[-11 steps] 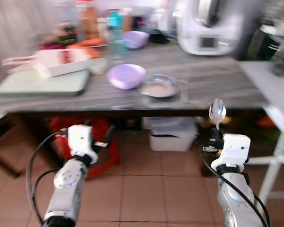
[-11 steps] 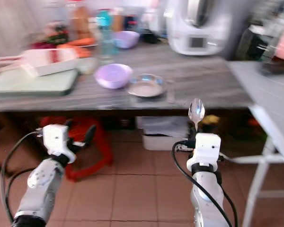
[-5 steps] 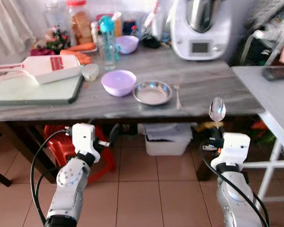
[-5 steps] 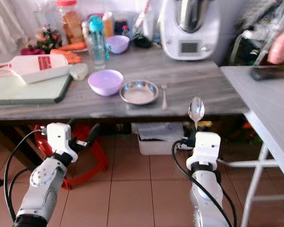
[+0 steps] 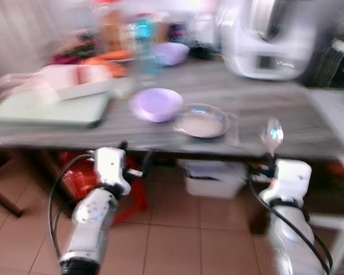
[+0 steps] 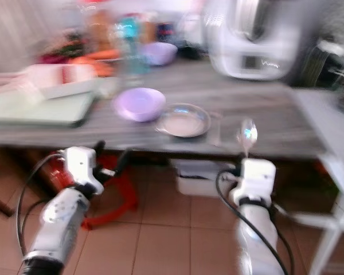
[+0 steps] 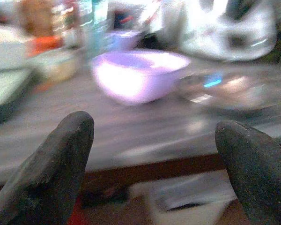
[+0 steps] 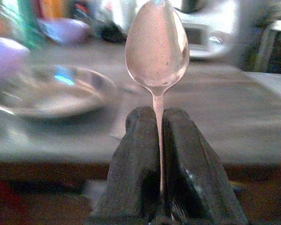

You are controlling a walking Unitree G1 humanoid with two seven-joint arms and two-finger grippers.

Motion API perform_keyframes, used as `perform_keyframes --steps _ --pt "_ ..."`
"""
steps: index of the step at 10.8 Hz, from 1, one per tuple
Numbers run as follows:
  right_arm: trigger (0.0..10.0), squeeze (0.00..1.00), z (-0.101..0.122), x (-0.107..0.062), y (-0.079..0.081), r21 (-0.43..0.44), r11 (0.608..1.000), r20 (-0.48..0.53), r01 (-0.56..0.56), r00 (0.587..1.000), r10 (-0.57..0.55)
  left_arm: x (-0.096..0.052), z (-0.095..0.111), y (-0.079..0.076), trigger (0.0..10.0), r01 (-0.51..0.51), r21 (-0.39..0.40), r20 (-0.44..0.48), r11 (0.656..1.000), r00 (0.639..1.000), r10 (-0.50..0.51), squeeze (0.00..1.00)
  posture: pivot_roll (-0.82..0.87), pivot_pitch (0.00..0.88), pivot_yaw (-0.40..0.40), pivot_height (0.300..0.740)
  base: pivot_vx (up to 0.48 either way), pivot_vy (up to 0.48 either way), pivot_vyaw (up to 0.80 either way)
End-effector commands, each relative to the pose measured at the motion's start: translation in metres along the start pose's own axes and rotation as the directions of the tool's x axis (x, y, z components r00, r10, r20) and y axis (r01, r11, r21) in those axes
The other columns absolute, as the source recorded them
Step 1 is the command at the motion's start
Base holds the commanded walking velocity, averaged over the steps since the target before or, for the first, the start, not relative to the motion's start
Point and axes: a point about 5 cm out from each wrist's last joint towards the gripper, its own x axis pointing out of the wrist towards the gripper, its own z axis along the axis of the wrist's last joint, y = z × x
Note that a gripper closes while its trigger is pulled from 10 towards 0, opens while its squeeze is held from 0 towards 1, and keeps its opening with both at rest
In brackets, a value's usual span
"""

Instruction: Setting the table

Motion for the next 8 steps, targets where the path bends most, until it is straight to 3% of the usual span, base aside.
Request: perform_keyframes --steps 1,8 --pt "10.0 0.00 -0.0026 -0.0033 -0.0107 -0.022 0.999 -0.008 0.031 0.999 -0.031 0.0069 0.0066 -0.0079 10.0 0.027 -0.006 0.028 1.000 0.999 -0.027 0.00 -0.01 0.000 0.033 0.740 0.345 0.000 0.00" --pt "10.0 0.00 -0.0031 -0.0023 -0.0094 -0.017 0.999 -0.008 0.028 1.000 -0.028 0.0073 0.0055 -0.0132 10.0 0.048 -0.016 0.024 0.999 0.999 -0.048 0.00 -0.01 0.000 0.031 0.740 0.345 0.000 0.00"
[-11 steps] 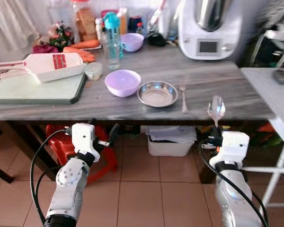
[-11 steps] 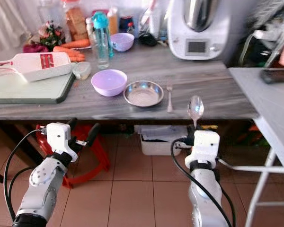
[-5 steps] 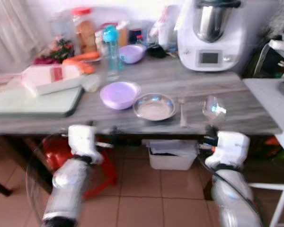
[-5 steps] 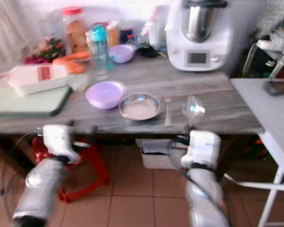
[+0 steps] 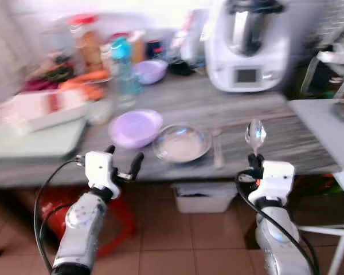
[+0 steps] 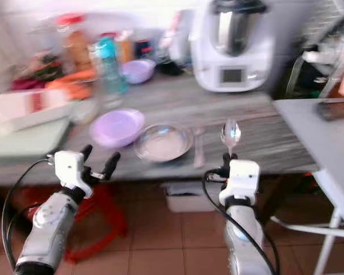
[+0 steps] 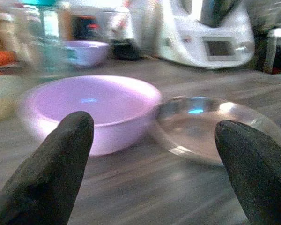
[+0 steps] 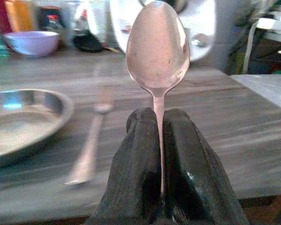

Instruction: Setting the table

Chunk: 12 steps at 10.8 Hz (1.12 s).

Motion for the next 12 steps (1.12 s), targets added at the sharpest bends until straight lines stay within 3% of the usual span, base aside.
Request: perform_keyframes --steps 1,5,8,10,12 --pt "10.0 0.00 0.007 0.004 0.002 0.006 1.000 0.031 -0.001 1.000 0.001 -0.001 0.003 0.004 10.0 0.002 0.013 0.005 1.000 1.000 -0.002 0.00 -0.01 0.000 0.031 0.740 0.352 0.000 0.00" --pt "10.0 0.00 0.007 0.004 0.002 0.006 1.000 0.031 0.000 1.000 -0.001 -0.003 0.006 0.003 10.0 0.024 0.003 0.019 1.000 1.000 -0.024 0.00 -0.01 0.000 0.032 0.740 0.262 0.000 0.00" --pt "10.0 0.00 0.006 0.003 -0.006 -0.009 0.999 0.022 0.044 0.999 -0.044 -0.021 0.012 0.001 10.0 0.183 0.030 0.010 0.983 0.983 -0.184 0.00 -0.01 0.000 0.027 0.740 0.000 0.000 0.00" --pt "10.0 0.00 0.000 0.006 -0.011 0.031 0.998 -0.034 0.053 0.998 -0.052 -0.029 0.018 0.000 10.0 0.277 0.016 0.003 0.961 0.961 -0.277 0.00 -0.01 0.000 0.027 0.740 0.000 0.000 0.00" --pt "10.0 0.00 -0.001 0.013 -0.005 0.051 0.998 -0.071 0.033 0.997 -0.029 -0.037 0.018 -0.005 10.0 0.406 0.021 -0.042 0.913 0.913 -0.405 0.00 -0.01 0.000 0.026 0.740 0.000 0.000 0.00"
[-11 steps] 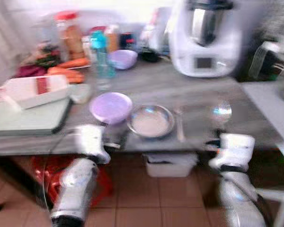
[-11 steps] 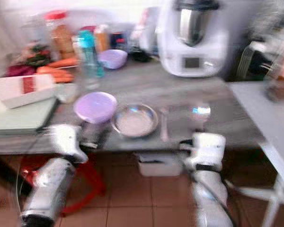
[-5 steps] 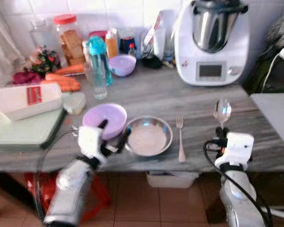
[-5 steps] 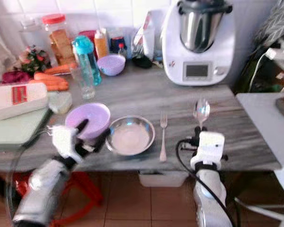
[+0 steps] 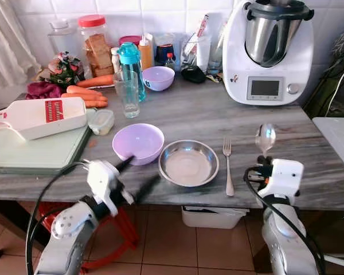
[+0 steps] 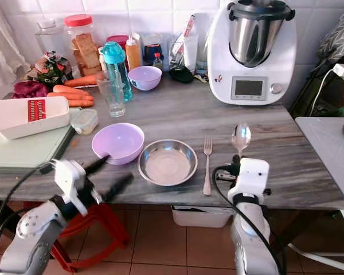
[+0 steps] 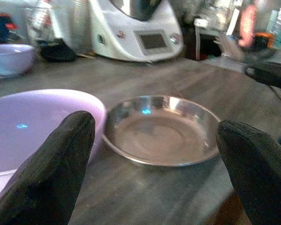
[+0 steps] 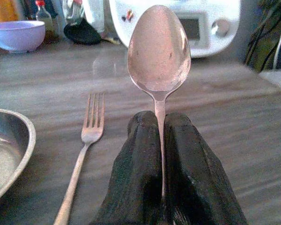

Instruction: Setting the table

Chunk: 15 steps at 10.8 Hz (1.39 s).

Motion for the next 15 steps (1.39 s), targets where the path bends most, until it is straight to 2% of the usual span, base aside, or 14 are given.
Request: perform_keyframes --steps 1,2,11,15 --pt "10.0 0.00 -0.002 0.004 0.000 0.018 1.000 -0.041 0.003 0.999 -0.003 0.000 0.003 0.000 10.0 0.023 0.014 -0.006 1.000 1.000 -0.023 0.00 -0.01 0.000 0.027 0.740 0.000 0.000 0.00" --pt "10.0 0.00 -0.004 0.007 -0.004 0.057 0.998 -0.076 0.019 0.997 -0.015 -0.001 0.003 0.000 10.0 0.032 0.011 -0.014 0.999 0.999 -0.032 0.00 -0.02 0.000 0.030 0.740 0.000 0.000 0.00" --pt "10.0 0.00 -0.012 0.031 -0.001 0.095 0.995 -0.210 -0.007 0.977 0.027 -0.001 -0.002 -0.006 10.0 0.071 -0.020 -0.024 0.997 0.997 -0.071 0.00 -0.01 0.003 0.033 0.740 0.000 0.000 0.00" --pt "10.0 0.00 -0.019 0.037 0.010 0.156 0.988 -0.255 -0.012 0.966 0.052 -0.001 -0.001 -0.006 10.0 0.077 -0.009 -0.024 0.997 0.997 -0.078 0.00 -0.01 0.009 0.037 0.740 0.000 0.000 0.00"
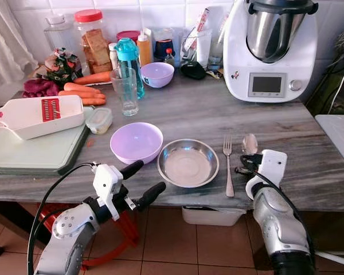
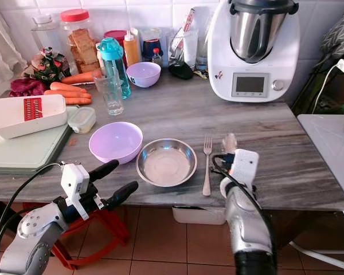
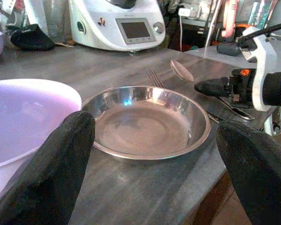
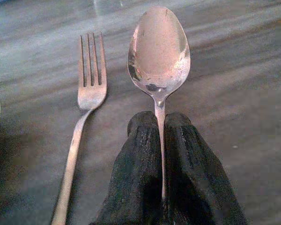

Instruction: Setting the table

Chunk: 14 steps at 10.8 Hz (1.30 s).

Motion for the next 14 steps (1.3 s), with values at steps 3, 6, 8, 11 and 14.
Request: perform_keyframes --steps 3,6,8,11,14 --pt "10.0 0.00 -0.004 0.003 0.002 0.035 0.999 -0.031 -0.009 0.999 0.010 0.001 0.003 -0.001 10.0 0.015 0.012 -0.006 1.000 1.000 -0.015 0.00 -0.01 0.013 0.037 0.740 0.000 0.000 0.00" --pt "10.0 0.00 -0.012 0.001 -0.001 0.016 1.000 -0.064 -0.015 0.998 0.016 0.003 0.004 -0.001 10.0 0.019 0.017 -0.007 1.000 1.000 -0.019 0.00 -0.01 0.016 0.037 0.740 0.000 0.000 0.00" --pt "10.0 0.00 -0.017 0.000 -0.005 -0.001 1.000 -0.104 -0.024 0.994 0.024 0.004 0.004 -0.001 10.0 0.019 0.016 -0.009 1.000 1.000 -0.019 0.00 -0.01 0.015 0.038 0.740 0.000 0.000 0.00" --pt "10.0 0.00 -0.023 -0.002 -0.012 -0.026 0.999 -0.140 -0.044 0.989 0.040 0.006 0.005 -0.002 10.0 0.017 0.015 -0.007 1.000 1.000 -0.017 0.00 -0.01 0.011 0.036 0.740 0.000 0.000 0.00" --pt "10.0 0.00 -0.025 -0.002 -0.013 -0.041 0.998 -0.152 -0.057 0.987 0.050 0.007 0.002 0.000 10.0 0.014 0.011 -0.011 1.000 1.000 -0.014 0.00 -0.01 0.011 0.036 0.740 0.000 0.000 0.00"
